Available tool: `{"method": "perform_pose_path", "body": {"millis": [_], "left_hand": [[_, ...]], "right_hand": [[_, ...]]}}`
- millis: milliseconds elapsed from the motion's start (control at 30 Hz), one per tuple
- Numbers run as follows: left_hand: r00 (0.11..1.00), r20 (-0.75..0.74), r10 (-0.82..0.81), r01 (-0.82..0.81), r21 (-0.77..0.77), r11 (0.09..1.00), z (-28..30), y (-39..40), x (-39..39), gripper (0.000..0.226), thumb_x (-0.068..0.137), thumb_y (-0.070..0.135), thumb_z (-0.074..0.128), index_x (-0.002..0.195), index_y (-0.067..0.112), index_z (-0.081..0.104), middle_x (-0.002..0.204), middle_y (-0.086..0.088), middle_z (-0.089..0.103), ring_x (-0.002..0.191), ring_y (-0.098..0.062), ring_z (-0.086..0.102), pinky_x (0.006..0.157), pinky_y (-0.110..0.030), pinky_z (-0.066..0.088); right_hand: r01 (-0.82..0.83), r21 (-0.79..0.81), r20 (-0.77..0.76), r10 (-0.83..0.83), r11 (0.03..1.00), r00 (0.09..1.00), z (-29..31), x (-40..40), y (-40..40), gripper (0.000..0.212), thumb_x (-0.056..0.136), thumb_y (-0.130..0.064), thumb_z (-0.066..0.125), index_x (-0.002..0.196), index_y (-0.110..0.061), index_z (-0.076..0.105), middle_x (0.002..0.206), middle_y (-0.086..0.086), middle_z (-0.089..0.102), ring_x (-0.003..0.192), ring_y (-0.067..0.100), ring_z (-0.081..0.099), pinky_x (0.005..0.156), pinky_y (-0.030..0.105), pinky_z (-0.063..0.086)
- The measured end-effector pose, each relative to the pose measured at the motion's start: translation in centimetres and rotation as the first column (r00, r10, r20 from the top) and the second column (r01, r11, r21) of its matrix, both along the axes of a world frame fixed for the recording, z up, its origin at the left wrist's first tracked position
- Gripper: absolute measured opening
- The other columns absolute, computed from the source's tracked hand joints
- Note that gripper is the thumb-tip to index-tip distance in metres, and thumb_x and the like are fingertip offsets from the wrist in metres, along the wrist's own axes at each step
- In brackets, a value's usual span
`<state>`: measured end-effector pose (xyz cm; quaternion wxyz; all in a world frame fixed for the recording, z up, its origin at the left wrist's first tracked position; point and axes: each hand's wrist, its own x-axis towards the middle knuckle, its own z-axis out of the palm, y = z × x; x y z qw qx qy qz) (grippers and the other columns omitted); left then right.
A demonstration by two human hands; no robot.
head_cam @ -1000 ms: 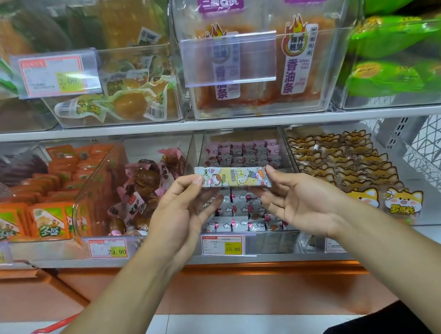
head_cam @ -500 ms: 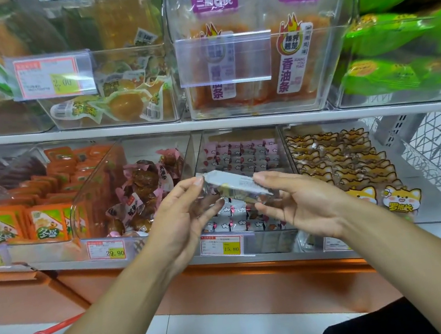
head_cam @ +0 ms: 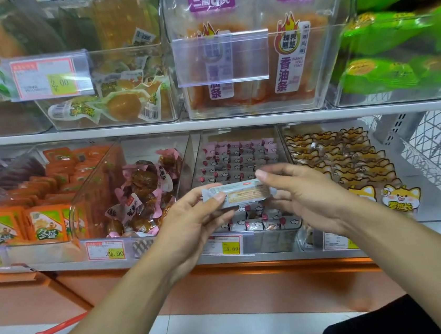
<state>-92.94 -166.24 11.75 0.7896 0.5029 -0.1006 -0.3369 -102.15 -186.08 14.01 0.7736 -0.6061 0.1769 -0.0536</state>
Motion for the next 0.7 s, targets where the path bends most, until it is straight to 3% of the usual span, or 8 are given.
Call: {"method": "perform_pose_path", "body": {"millis": [100,233,333,467,600,700], "left_hand": [[0.999,0.037,-0.03,0.031,-0.032,0.999,-0.2,0.05,0.06,0.037,0.078,0.007,0.074,0.114,0.006,0.068,0.114,-0.016,0.074,0.103,-0.026,0.073,0.086,-0.032,0.061],[0.996,0.076,-0.05,0.053,-0.041,0.998,-0.32,-0.05,-0.02,0.035,0.078,0.004,0.074,0.112,0.012,0.072,0.121,-0.017,0.071,0.113,-0.031,0.069,0.087,-0.032,0.06],[0.999,0.034,-0.006,0.008,-0.053,0.999,-0.37,-0.22,-0.06,0.043,0.078,0.01,0.076,0.119,0.007,0.066,0.12,-0.018,0.071,0.112,-0.034,0.069,0.087,-0.036,0.06],[0.999,-0.017,0.033,-0.033,-0.003,0.999,-0.32,-0.31,-0.17,0.043,0.078,0.029,0.075,0.112,0.003,0.069,0.109,-0.018,0.075,0.101,-0.037,0.073,0.077,-0.033,0.062],[0.994,0.049,0.096,-0.1,0.064,0.993,-0.68,-0.53,0.02,0.042,0.076,0.022,0.074,0.112,0.003,0.068,0.107,-0.016,0.075,0.1,-0.03,0.074,0.077,-0.032,0.062],[0.987,0.12,0.104,-0.112,0.062,0.992,-0.69,-0.51,0.08,0.042,0.076,0.019,0.074,0.114,0.004,0.065,0.105,-0.013,0.077,0.102,-0.027,0.074,0.079,-0.032,0.062]], "right_hand": [[-0.037,-0.035,-0.116,0.033,0.999,0.993,-0.2,-0.19,-0.18,0.051,0.085,-0.051,0.07,0.118,-0.012,0.067,0.104,0.015,0.077,0.085,0.027,0.076,0.075,0.034,0.062],[-0.037,0.005,-0.099,0.037,0.999,0.994,-0.39,-0.16,-0.42,0.036,0.092,-0.038,0.071,0.113,-0.009,0.072,0.096,0.012,0.075,0.074,0.021,0.071,0.07,0.029,0.06],[-0.059,0.008,-0.036,0.059,0.998,0.998,-0.32,-0.13,-0.49,0.034,0.089,-0.032,0.071,0.115,-0.01,0.07,0.1,0.011,0.077,0.079,0.021,0.073,0.071,0.026,0.06],[-0.107,-0.03,0.068,0.109,0.994,0.992,-0.3,-0.19,-0.6,0.039,0.081,-0.022,0.076,0.118,-0.013,0.067,0.106,0.011,0.076,0.091,0.026,0.074,0.076,0.028,0.061],[-0.155,-0.07,0.092,0.161,0.985,0.983,-0.47,-0.34,-0.78,0.033,0.081,-0.009,0.075,0.114,-0.015,0.07,0.113,0.011,0.075,0.104,0.029,0.072,0.084,0.029,0.059],[-0.123,-0.046,0.082,0.127,0.991,0.989,-0.34,-0.33,-0.68,0.046,0.076,-0.008,0.078,0.119,-0.013,0.064,0.113,0.012,0.075,0.108,0.028,0.072,0.089,0.03,0.059]]}}
